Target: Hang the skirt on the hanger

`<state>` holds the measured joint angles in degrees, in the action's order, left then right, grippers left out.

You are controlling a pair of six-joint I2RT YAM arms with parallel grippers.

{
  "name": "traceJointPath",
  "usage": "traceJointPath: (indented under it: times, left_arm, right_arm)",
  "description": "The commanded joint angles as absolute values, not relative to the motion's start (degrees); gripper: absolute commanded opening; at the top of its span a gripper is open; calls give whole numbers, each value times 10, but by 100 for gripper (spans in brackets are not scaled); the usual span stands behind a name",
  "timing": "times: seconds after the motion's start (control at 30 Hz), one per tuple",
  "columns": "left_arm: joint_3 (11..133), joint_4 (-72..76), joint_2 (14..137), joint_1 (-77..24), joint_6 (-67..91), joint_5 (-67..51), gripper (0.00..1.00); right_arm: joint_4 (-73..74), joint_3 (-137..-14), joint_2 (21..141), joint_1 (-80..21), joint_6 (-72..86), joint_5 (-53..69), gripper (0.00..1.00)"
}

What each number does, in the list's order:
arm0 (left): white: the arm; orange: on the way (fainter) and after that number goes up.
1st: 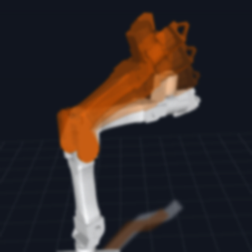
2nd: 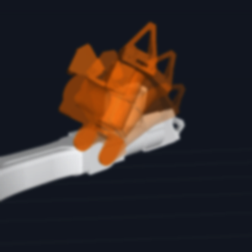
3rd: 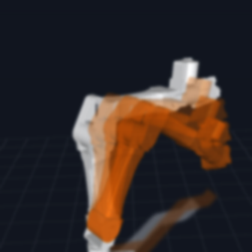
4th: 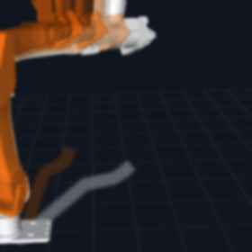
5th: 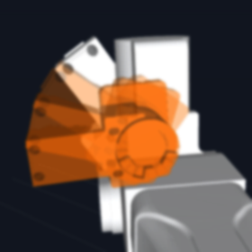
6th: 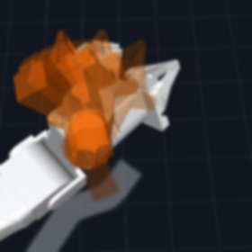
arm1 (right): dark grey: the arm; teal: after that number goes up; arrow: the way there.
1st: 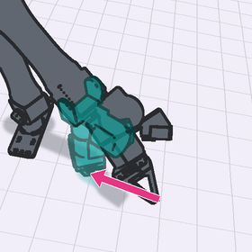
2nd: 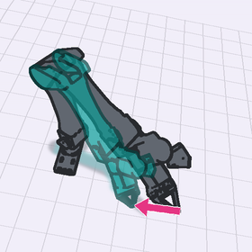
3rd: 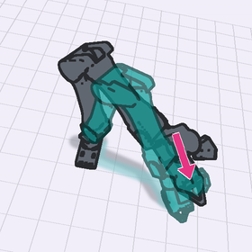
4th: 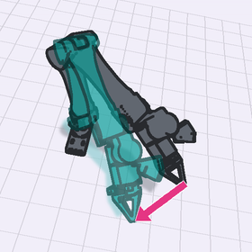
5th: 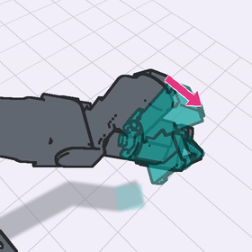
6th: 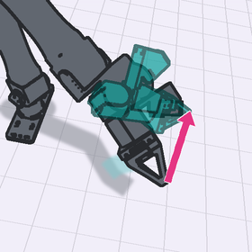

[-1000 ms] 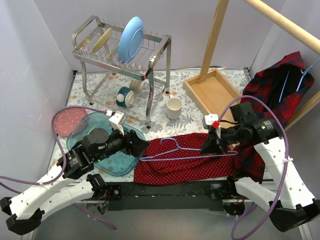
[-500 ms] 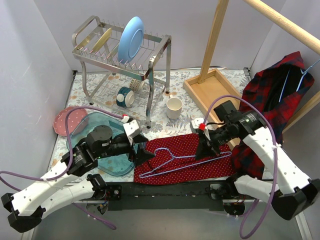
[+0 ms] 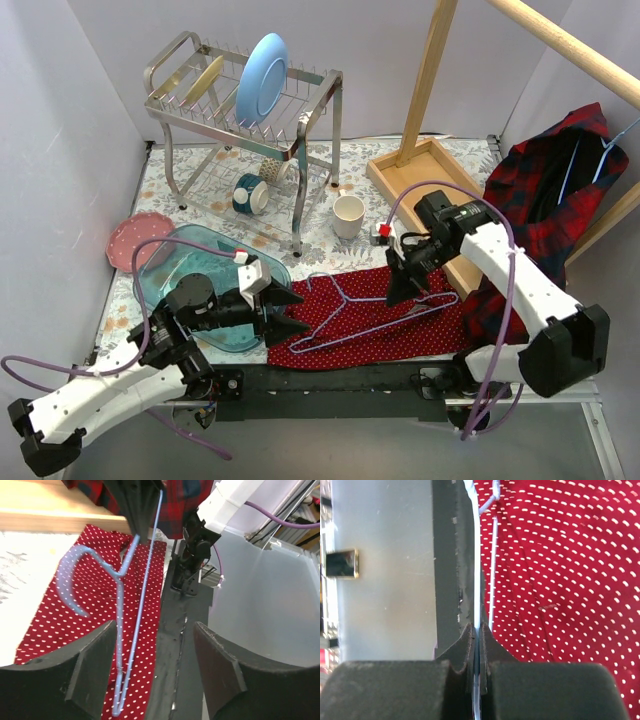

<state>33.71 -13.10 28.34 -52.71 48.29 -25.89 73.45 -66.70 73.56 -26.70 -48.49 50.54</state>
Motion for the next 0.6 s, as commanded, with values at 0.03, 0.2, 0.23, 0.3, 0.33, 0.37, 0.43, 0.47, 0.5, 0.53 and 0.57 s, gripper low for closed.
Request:
traceJointPath:
  times: [0.03, 0.2, 0.23, 0.3, 0.33, 0.37, 0.43, 0.47, 0.5, 0.53, 0.57]
  left_arm:
    - [307, -74, 323, -531, 556, -255, 60]
    - [303, -85, 355, -565, 572, -200, 63]
    - [307, -90, 367, -571, 559, -189, 64]
    - [323, -116, 381, -595, 536, -166, 64]
    - [330, -126, 399, -613, 509, -157, 65]
    - [338, -145, 408, -622, 491, -148, 65]
    - [356, -160, 437, -648, 462, -116, 66]
    - [359, -172, 448, -655, 428, -109, 66]
    - [363, -175, 459, -663, 411, -106, 66]
    - [362, -178, 477, -681, 395, -93, 65]
    - [360, -178, 485, -689, 363, -91, 65]
  right_arm:
    - [751, -664, 793, -195, -518, 547, 1]
    - [751, -654, 839, -191, -533, 567, 1]
    - [751, -654, 845, -191, -535, 570, 1]
    - [751, -650, 853, -190, -541, 581, 1]
    - [751, -649, 857, -190, -542, 584, 1]
    - [751, -648, 864, -190, -542, 584, 1]
    - [751, -648, 869, -186, -543, 584, 1]
    - [750, -648, 876, -184, -541, 583, 1]
    - [750, -648, 881, -176, -542, 584, 1]
    - [750, -647, 885, -172, -542, 582, 1]
    - [750, -647, 896, -167, -541, 582, 1]
